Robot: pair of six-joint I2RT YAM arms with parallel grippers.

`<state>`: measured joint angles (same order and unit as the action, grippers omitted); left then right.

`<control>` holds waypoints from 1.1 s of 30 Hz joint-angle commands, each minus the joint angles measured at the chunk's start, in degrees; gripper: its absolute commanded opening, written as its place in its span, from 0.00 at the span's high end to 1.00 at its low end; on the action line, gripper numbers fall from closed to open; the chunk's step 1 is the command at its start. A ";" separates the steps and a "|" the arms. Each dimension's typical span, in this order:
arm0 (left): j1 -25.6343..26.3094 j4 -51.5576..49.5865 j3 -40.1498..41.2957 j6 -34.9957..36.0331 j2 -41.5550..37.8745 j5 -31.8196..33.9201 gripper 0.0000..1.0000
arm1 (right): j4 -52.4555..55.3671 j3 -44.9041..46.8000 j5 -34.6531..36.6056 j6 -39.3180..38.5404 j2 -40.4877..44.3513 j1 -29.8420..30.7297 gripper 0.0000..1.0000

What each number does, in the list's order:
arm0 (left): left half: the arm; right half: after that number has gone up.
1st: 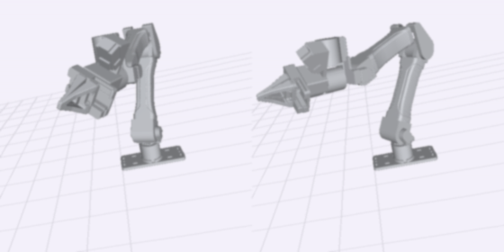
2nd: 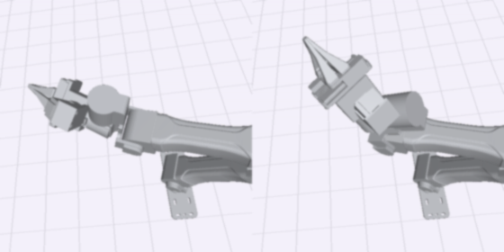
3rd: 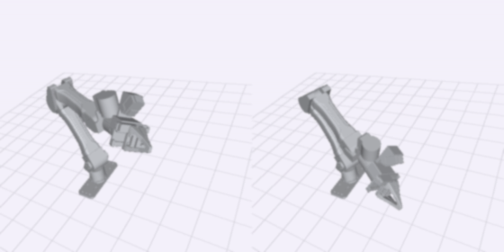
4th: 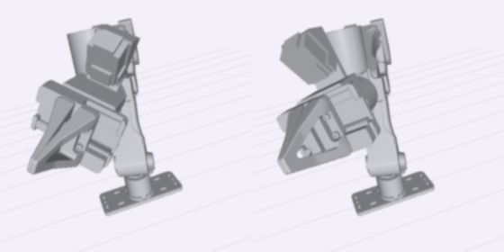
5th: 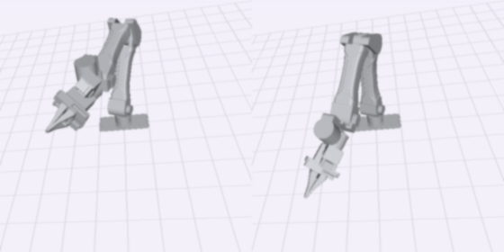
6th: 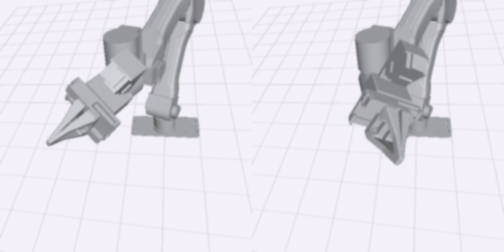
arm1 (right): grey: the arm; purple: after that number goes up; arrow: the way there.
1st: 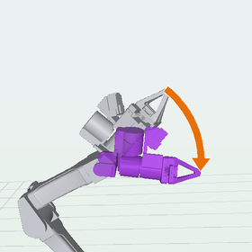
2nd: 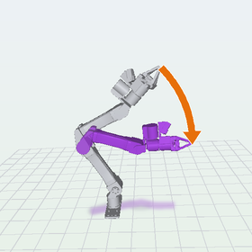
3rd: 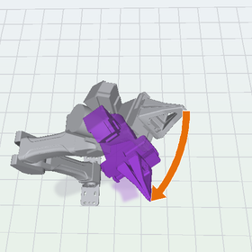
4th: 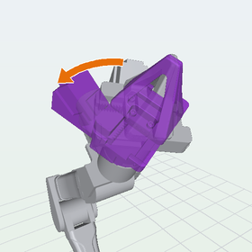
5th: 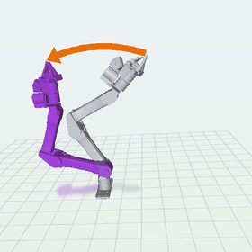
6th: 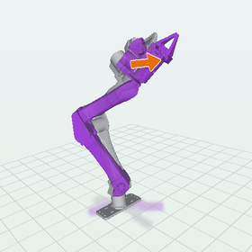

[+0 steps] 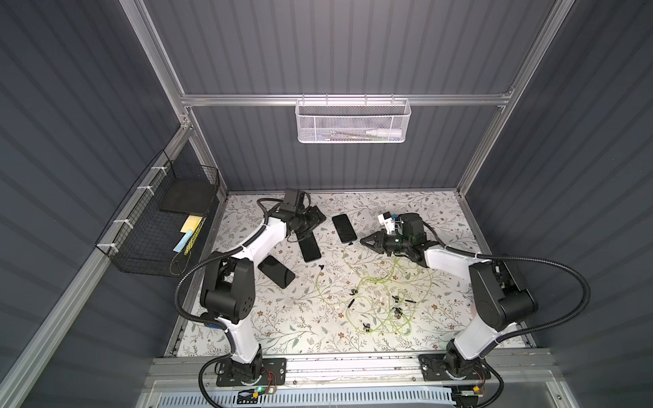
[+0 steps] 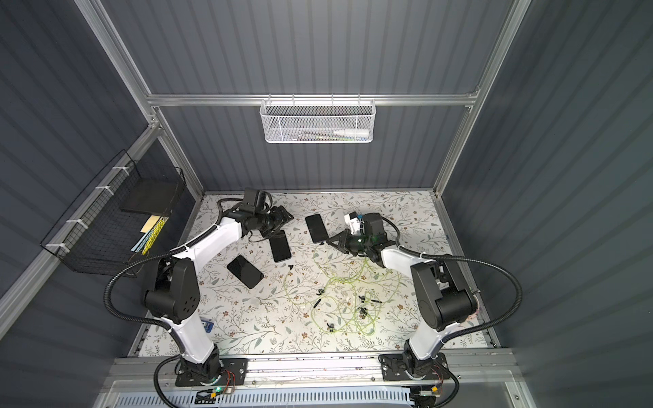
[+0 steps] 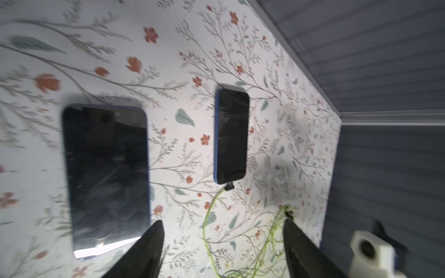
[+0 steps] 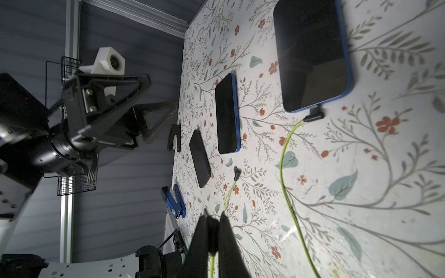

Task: Plug wired earphones into phones
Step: Pick up the wired earphone from the center of the board, then pick up the phone at the center of the board.

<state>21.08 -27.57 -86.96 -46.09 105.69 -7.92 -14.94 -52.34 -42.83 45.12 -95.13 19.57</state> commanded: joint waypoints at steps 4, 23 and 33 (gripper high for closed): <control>3.26 -24.51 -10.90 11.13 11.64 17.46 0.07 | 8.53 1.49 4.07 -7.42 2.04 0.38 1.00; 3.46 -26.11 -18.16 10.24 25.39 17.06 0.09 | 12.37 5.23 5.99 -11.73 5.75 0.12 1.00; 2.34 -17.26 -12.52 5.39 23.09 14.17 0.31 | 16.33 5.28 8.09 -13.69 9.03 0.33 1.00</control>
<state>24.08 -47.72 -102.21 -38.57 128.55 8.99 -1.37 -47.27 -36.14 33.30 -87.33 19.81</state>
